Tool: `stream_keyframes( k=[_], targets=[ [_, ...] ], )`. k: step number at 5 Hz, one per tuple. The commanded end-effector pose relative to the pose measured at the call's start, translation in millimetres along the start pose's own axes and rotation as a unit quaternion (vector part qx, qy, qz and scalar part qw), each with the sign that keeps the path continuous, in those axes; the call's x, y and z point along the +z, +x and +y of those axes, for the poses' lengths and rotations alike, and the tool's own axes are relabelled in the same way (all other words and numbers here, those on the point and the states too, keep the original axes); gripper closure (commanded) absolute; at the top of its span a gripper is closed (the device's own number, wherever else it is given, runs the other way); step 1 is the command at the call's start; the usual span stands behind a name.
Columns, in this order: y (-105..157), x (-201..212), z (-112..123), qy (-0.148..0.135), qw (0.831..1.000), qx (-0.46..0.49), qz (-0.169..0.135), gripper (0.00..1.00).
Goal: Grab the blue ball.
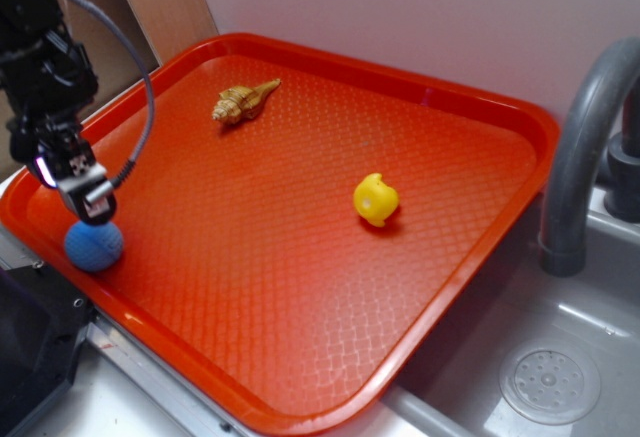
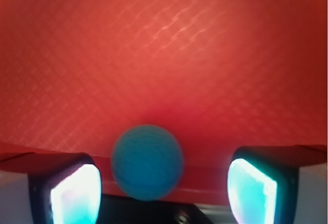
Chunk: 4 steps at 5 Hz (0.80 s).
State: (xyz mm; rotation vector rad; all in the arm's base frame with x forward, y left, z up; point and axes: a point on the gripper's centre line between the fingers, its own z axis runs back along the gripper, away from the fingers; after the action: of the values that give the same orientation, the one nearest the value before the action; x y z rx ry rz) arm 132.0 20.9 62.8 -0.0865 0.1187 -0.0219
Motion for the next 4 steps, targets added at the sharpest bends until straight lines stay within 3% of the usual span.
stream_keyframes(
  k=[1, 2, 3, 4],
  targets=[
    [-5.4, -33.3, -14.8, -0.019, 0.999, -0.024, 0.028, 0.00],
    [-7.6, -40.7, -16.4, -0.035, 0.998, -0.031, 0.042, 0.00],
    [-7.7, -40.2, -20.1, -0.036, 0.998, -0.026, 0.047, 1.00],
    [-6.3, -35.6, -22.3, -0.030, 0.998, -0.031, 0.046, 1.00]
  ],
)
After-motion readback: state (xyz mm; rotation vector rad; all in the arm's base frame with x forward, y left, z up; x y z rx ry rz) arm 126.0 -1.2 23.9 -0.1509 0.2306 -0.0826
